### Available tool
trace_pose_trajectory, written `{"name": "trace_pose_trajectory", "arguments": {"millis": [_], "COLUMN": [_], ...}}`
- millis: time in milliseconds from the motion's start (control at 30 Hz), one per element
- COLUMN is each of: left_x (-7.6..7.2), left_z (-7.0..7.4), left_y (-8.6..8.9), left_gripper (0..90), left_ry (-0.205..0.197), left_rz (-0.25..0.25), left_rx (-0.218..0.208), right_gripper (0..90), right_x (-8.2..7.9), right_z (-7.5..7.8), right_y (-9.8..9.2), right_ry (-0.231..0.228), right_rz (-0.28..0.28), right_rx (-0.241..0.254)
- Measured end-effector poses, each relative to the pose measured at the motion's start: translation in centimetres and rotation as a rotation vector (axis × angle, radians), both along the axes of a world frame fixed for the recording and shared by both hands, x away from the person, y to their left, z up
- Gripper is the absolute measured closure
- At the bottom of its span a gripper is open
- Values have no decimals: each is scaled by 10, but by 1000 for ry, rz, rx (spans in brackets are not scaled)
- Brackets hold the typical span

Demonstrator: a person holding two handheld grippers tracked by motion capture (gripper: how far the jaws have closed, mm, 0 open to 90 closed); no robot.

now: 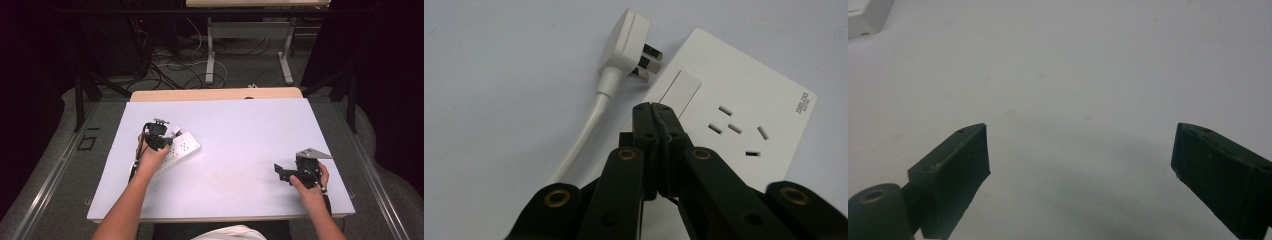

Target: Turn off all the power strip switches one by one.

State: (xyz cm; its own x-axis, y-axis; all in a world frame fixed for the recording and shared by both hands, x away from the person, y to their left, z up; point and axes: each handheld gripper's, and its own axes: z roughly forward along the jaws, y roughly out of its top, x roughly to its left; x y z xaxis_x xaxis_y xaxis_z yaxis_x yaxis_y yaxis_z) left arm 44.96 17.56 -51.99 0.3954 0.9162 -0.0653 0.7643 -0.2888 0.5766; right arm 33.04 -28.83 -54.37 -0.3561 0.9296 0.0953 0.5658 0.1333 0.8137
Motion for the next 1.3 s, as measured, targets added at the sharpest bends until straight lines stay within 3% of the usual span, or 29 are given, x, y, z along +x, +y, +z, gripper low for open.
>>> {"name": "trace_pose_trajectory", "arguments": {"millis": [433,1300], "left_x": [0,1], "left_z": [0,-3], "left_y": [0,-1], "left_gripper": [899,900], "left_ry": [1,-6], "left_rz": [-1,-1], "left_rx": [5,5], "right_gripper": [1,0], "right_x": [1,1], "right_z": [-1,-1], "right_y": [1,0], "right_ry": [18,21], "right_rz": [24,31], "right_rx": [3,-10]}}
